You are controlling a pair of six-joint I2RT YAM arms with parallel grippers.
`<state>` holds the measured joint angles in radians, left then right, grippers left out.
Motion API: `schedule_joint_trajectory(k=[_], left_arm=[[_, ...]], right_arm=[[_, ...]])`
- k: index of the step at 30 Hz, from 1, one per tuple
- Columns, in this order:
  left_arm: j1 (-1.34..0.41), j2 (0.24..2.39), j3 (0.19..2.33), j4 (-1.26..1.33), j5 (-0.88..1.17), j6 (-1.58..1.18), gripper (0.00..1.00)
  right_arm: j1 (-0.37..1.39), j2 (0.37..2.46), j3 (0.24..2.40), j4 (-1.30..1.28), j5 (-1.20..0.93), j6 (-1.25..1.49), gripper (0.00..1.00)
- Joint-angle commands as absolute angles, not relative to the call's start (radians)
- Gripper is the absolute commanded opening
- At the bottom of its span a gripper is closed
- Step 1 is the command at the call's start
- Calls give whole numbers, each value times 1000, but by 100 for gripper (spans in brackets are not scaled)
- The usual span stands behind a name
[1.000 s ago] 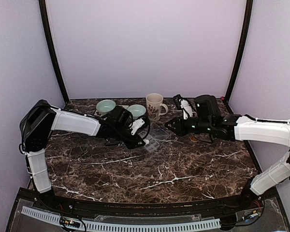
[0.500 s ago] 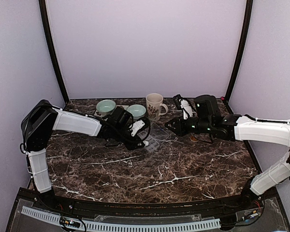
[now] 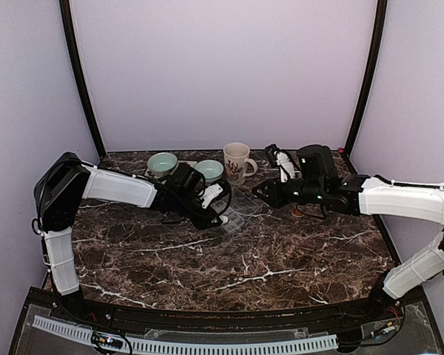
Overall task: Sort the pills into containers
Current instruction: Pour the pill into the compartment of the pill container.
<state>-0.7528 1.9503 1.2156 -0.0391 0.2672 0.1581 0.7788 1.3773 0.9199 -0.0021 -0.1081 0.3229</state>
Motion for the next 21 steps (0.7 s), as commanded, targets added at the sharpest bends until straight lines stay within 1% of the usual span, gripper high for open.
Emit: schedule_joint_trajectory(k=[1, 9, 21], left_arm=[[-762, 1932, 1238, -67, 260, 175, 0], [-763, 1927, 1201, -21, 273, 154, 0], [-761, 1886, 1087, 178, 281, 68, 0]], right_arm=[[784, 1384, 948, 12, -115, 314, 0], [784, 1385, 947, 13, -117, 317, 0], [783, 1378, 941, 10, -114, 322, 0]])
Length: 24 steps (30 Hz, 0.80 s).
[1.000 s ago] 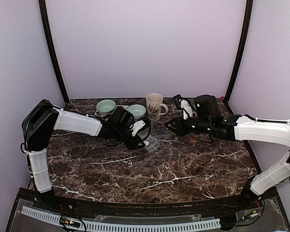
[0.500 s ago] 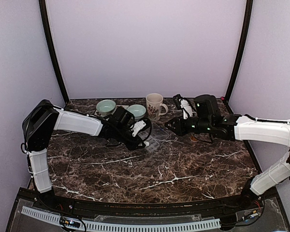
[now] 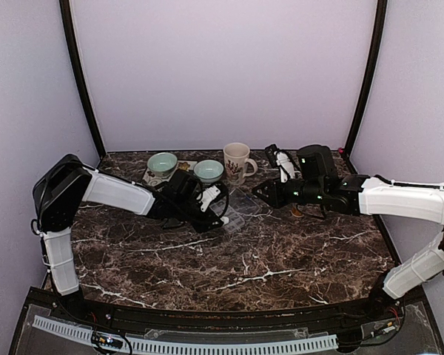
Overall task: Sort the pills into containers
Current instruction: Pour the pill into the compartment of the pill container.
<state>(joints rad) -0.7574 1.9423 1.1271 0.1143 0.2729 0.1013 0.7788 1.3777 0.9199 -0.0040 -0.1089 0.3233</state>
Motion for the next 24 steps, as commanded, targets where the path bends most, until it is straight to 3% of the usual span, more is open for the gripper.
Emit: schedule_joint_trajectory(k=[1, 24], left_arm=[[-761, 1881, 1079, 190, 281, 65, 0], [-758, 1760, 920, 427, 299, -13, 0]], right_arm=[[783, 1378, 940, 9, -114, 322, 0], [794, 1390, 973, -11, -119, 325, 0]])
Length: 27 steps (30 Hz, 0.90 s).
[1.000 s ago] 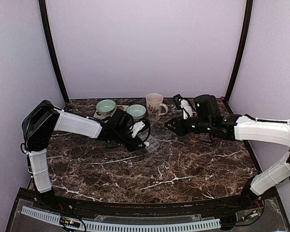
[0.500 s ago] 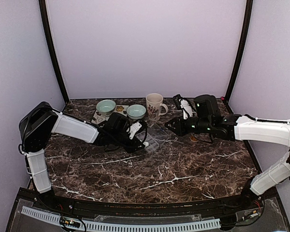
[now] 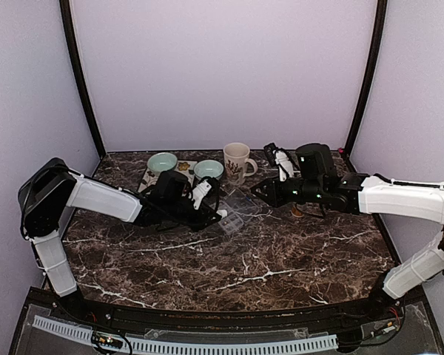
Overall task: Sort the pills into containers
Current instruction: Pour the pill into the compartment of the pill container, then close the lid of the pill bottle on the pill bottle.
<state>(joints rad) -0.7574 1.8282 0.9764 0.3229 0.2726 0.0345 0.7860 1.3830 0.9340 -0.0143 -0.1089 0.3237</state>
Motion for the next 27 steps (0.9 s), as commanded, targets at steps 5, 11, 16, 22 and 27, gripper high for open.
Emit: schedule_joint_trajectory(k=[5, 11, 16, 22, 27], left_arm=[[-752, 1703, 858, 552, 344, -89, 0], [-750, 1648, 827, 656, 400, -159, 0], [-749, 1618, 805, 729, 436, -208, 0], [-748, 1588, 786, 819, 485, -272, 0], [-744, 1578, 788, 878, 544, -319, 0]], right_arm=[[795, 1390, 993, -18, -145, 336, 0], [794, 1394, 1006, 1, -192, 366, 0], [795, 1388, 1017, 16, -231, 388, 0], [794, 1382, 1028, 42, -277, 424, 0], [794, 1382, 1048, 62, -316, 462, 0]])
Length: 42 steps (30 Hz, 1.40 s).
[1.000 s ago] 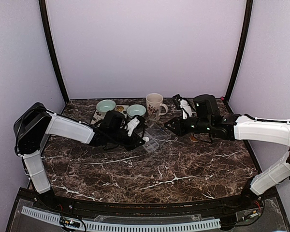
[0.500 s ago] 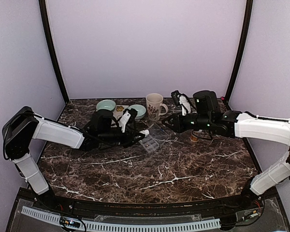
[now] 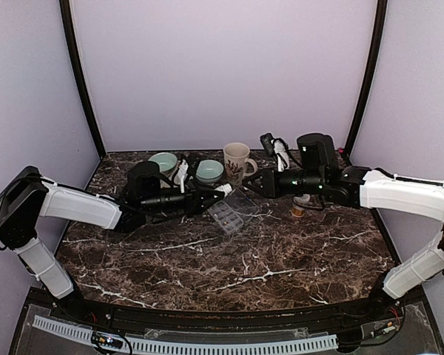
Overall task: Sort the pills into containers
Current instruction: Close the lid of the pill bottle on the pill bottle.
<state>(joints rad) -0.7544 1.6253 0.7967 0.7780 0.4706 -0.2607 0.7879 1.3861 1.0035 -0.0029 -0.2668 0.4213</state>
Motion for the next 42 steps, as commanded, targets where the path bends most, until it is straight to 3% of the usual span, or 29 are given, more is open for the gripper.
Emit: schedule_joint_trajectory(k=[1, 12, 23, 42], left_arm=[[-741, 1579, 790, 891, 562, -332, 0], [-676, 1606, 780, 1051, 760, -502, 0], [-651, 1649, 846, 998, 927, -535, 0], [-635, 1694, 909, 963, 1007, -556, 0]], right_arm=[[794, 1381, 1051, 64, -319, 467, 0], [795, 1369, 1073, 92, -393, 537, 0], [800, 1388, 1096, 92, -453, 556, 0], [820, 1440, 1140, -9, -467, 497, 0]])
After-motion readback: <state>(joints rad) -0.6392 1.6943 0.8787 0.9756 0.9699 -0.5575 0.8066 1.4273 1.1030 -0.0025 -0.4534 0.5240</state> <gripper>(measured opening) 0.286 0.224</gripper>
